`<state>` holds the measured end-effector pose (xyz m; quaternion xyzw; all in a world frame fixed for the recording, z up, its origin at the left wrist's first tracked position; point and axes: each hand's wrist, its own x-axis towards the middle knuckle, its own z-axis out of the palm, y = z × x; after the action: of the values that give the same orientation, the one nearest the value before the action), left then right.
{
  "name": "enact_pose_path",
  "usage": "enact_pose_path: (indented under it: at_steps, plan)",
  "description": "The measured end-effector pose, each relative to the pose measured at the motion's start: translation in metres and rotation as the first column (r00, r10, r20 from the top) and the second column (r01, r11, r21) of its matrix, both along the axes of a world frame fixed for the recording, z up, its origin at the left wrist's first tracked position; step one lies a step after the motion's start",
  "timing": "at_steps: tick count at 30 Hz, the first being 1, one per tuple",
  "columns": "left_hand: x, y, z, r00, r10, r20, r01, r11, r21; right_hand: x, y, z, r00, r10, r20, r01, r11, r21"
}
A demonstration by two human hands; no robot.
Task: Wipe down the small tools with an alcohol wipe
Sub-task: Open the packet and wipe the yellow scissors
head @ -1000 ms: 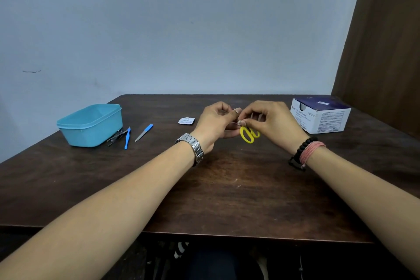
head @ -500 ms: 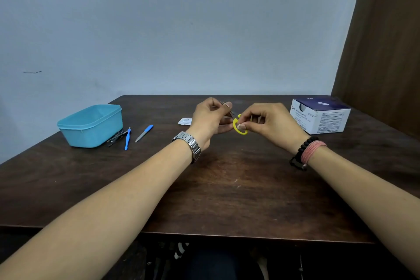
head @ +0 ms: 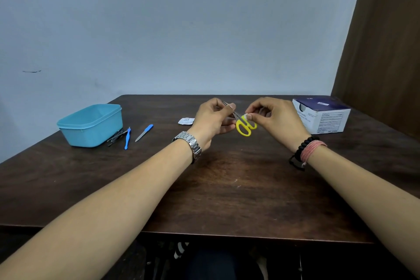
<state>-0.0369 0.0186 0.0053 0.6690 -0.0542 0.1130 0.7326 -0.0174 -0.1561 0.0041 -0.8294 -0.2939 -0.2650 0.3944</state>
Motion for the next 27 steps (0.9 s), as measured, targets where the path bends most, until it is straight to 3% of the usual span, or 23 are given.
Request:
enact_pose_path:
  at_steps: [3,8,13,19,27]
  plan:
    - [0.001,0.003,0.002,0.999,0.036,0.001,-0.036,0.999,-0.038,0.001,-0.002,0.0,1.0,-0.023,-0.019,0.022,0.999,-0.046]
    - [0.003,0.004,0.0,0.997,0.078,-0.006,-0.078,0.997,-0.021,-0.004,0.003,-0.002,0.995,0.091,-0.039,-0.095,0.99,-0.105]
    - [-0.001,-0.003,-0.005,0.998,-0.05,-0.023,0.051,0.998,0.033,-0.002,0.003,-0.001,0.995,0.097,0.03,-0.093,0.991,-0.097]
    - [-0.001,-0.006,-0.008,0.982,-0.182,-0.044,0.183,0.983,0.009,-0.001,0.002,-0.001,0.998,0.047,-0.032,-0.048,0.998,-0.036]
    - [-0.005,-0.008,-0.011,0.951,-0.308,-0.018,0.309,0.947,0.086,0.002,-0.001,-0.001,0.999,-0.007,-0.053,0.01,0.999,0.05]
